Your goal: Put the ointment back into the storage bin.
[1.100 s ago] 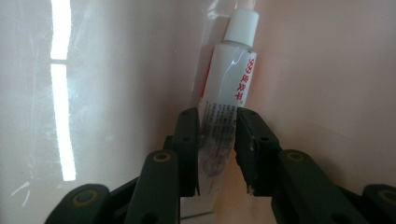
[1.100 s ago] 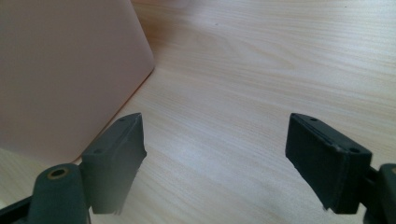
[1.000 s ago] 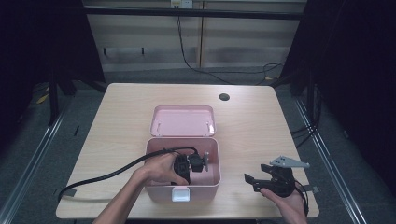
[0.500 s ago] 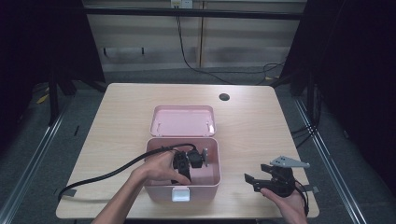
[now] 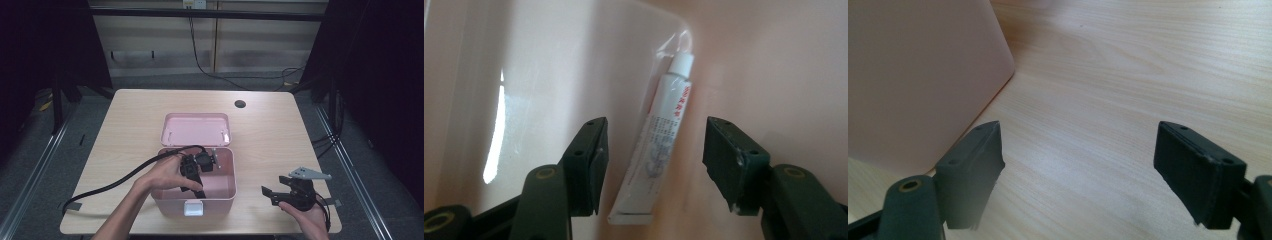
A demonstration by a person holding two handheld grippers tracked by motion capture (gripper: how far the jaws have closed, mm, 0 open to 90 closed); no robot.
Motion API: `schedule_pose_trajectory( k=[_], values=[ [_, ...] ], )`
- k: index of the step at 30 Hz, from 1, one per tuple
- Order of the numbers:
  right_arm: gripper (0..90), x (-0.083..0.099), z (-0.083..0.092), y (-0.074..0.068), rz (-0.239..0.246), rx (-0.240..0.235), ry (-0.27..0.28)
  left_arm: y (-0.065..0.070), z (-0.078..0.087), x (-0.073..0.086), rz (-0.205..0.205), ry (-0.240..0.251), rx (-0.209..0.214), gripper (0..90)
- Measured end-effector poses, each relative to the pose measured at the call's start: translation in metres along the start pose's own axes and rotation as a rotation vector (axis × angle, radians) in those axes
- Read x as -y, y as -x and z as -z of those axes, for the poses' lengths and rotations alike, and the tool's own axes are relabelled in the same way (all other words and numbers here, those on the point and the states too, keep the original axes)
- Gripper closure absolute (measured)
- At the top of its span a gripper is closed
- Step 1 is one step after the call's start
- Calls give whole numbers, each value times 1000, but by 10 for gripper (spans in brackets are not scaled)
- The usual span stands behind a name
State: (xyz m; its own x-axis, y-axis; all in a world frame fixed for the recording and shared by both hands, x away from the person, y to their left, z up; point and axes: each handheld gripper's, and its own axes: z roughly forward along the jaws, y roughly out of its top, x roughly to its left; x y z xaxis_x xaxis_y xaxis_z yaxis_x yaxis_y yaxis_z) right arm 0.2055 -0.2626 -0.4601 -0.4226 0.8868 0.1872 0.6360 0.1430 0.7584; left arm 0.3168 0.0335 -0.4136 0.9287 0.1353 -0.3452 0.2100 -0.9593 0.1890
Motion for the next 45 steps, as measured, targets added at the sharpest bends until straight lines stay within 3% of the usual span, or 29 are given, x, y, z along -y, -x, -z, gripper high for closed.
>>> schedule_pose_trajectory(
  k=[7,24,28,30,32,45],
  values=[
    [194,0,0,0,-1,-3,1,6,16,3,-3,72,-32,369],
    [192,0,0,0,0,-2,2,24,48,19,-17,142,-84,305],
    [193,0,0,0,3,-4,2,22,55,28,5,172,-82,303],
    [192,0,0,0,2,-3,1,23,60,33,-4,173,-93,294],
    [192,0,0,0,2,-3,1,26,67,41,-11,208,-88,294],
    [192,0,-1,0,1,1,1,29,85,69,-14,248,-118,311]
  ],
)
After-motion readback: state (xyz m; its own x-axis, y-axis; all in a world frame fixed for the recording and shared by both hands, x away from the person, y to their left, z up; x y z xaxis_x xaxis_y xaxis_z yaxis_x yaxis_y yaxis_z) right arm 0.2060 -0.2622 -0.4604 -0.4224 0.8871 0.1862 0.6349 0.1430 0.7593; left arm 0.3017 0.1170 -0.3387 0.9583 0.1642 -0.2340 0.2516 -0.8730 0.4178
